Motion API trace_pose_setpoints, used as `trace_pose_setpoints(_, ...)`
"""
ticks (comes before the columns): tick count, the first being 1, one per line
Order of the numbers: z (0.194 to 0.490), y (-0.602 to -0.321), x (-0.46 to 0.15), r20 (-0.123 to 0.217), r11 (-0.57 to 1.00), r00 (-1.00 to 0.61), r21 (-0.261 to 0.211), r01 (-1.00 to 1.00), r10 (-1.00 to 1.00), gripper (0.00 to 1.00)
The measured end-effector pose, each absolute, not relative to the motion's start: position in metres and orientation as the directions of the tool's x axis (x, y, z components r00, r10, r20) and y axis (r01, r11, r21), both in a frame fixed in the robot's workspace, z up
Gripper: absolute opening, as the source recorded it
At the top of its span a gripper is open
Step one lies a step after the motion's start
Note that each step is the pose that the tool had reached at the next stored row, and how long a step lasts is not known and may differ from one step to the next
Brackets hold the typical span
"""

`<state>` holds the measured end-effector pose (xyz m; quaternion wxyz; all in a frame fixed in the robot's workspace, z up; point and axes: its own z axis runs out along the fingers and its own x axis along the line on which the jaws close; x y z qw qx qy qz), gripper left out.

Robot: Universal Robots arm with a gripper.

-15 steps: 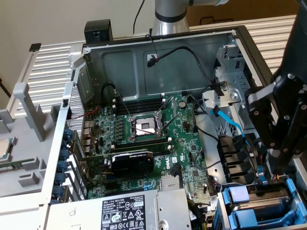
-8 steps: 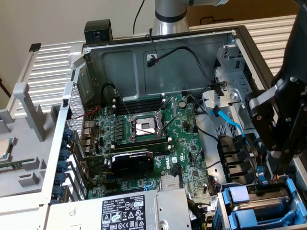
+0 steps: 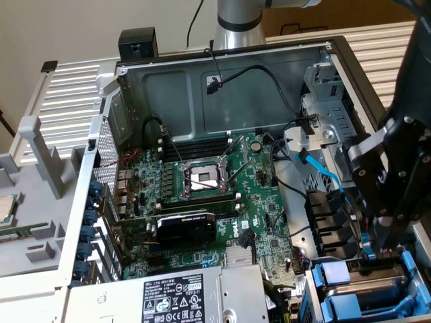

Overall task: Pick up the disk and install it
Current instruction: 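Insert the second disk wire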

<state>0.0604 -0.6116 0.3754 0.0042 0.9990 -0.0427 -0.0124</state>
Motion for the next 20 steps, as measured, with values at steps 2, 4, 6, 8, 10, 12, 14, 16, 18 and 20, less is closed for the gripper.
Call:
trace_pose_setpoints(2, 0.372, -0.612, 0.060, -0.022, -0.997, 0.997, 0.009, -0.072, -0.073, 0.11)
trace_pose_setpoints(4, 0.369, -0.612, 0.060, -0.020, -0.998, 0.998, 0.009, -0.059, -0.059, 0.11)
trace_pose_setpoints(6, 0.365, -0.612, 0.059, -0.020, -0.999, 0.999, 0.009, -0.046, -0.046, 0.11)
trace_pose_setpoints(8, 0.362, -0.612, 0.059, -0.020, -0.999, 0.999, 0.009, -0.031, -0.031, 0.11)
trace_pose_setpoints(10, 0.360, -0.611, 0.059, -0.019, -1.000, 1.000, 0.008, -0.015, -0.015, 0.11)
trace_pose_setpoints(12, 0.360, -0.611, 0.059, -0.019, -1.000, 1.000, 0.007, 0.001, 0.001, 0.11)
trace_pose_setpoints(14, 0.359, -0.610, 0.058, -0.019, -1.000, 1.000, 0.006, 0.015, 0.014, 0.11)
trace_pose_setpoints(16, 0.357, -0.609, 0.057, -0.017, -1.000, 1.000, 0.005, 0.026, 0.026, 0.11)
trace_pose_setpoints(18, 0.356, -0.606, 0.057, -0.017, -0.999, 0.999, 0.005, 0.036, 0.036, 0.11)
trace_pose_setpoints(20, 0.355, -0.606, 0.057, -0.016, -0.999, 0.999, 0.005, 0.048, 0.048, 0.11)
